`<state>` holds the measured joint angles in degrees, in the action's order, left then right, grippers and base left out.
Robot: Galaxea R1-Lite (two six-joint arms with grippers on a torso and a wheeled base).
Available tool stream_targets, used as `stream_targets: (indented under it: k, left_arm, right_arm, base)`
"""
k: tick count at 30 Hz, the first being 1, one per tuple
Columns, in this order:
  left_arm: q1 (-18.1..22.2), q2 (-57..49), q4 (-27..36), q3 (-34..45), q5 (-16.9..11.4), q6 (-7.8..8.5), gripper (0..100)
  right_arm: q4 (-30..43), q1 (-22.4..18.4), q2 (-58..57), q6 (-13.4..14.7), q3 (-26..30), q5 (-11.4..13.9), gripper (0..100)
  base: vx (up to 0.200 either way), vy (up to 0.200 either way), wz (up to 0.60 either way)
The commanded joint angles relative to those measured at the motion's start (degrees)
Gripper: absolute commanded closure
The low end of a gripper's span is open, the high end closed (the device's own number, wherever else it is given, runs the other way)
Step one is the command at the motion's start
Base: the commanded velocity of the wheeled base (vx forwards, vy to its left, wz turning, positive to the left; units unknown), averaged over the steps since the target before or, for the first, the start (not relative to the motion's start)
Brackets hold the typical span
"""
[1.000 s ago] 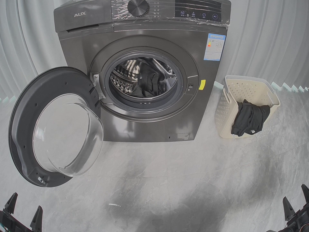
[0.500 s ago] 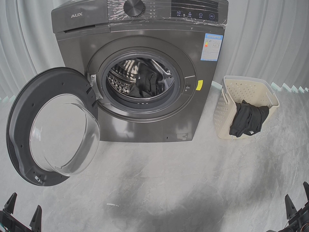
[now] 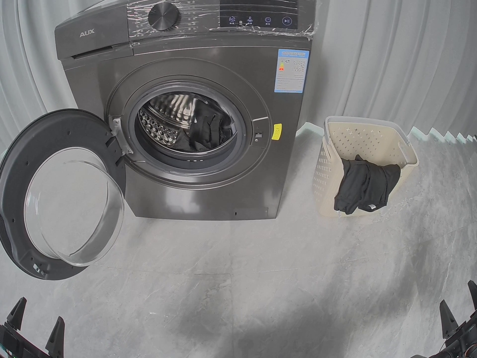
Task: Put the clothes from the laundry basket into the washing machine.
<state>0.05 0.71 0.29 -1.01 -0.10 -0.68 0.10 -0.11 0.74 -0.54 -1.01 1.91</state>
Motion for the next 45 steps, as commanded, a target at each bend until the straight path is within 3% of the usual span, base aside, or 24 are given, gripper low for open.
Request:
stream_targets:
  k: [1,28,34,45]
  left_arm:
    - [0.0,-0.7,0.0,0.9,0.1,-0.37,0]
    - [0.0,-0.7,0.0,0.9,0.3,-0.46,0]
    - [0.0,-0.7,0.0,0.9,0.4,-0.55,0]
    - [0.0,-0.7,0.0,0.9,0.4,-0.64,0]
  right_arm:
    - [0.0,0.0,-0.4,0.0,0.9,0.0,0]
    - [0.0,0.0,-0.4,0.1,0.9,-0.2,0]
    - [0.0,0.0,-0.4,0.1,0.9,-0.2,0]
    - [0.0,0.0,-0.4,0.1,0.9,-0.2,0]
  base:
    - [0.000,-0.200,0.00]
    - [0.000,-0.200,0.00]
    - [0.000,0.000,0.00]
    - [0.200,0.000,0.00]
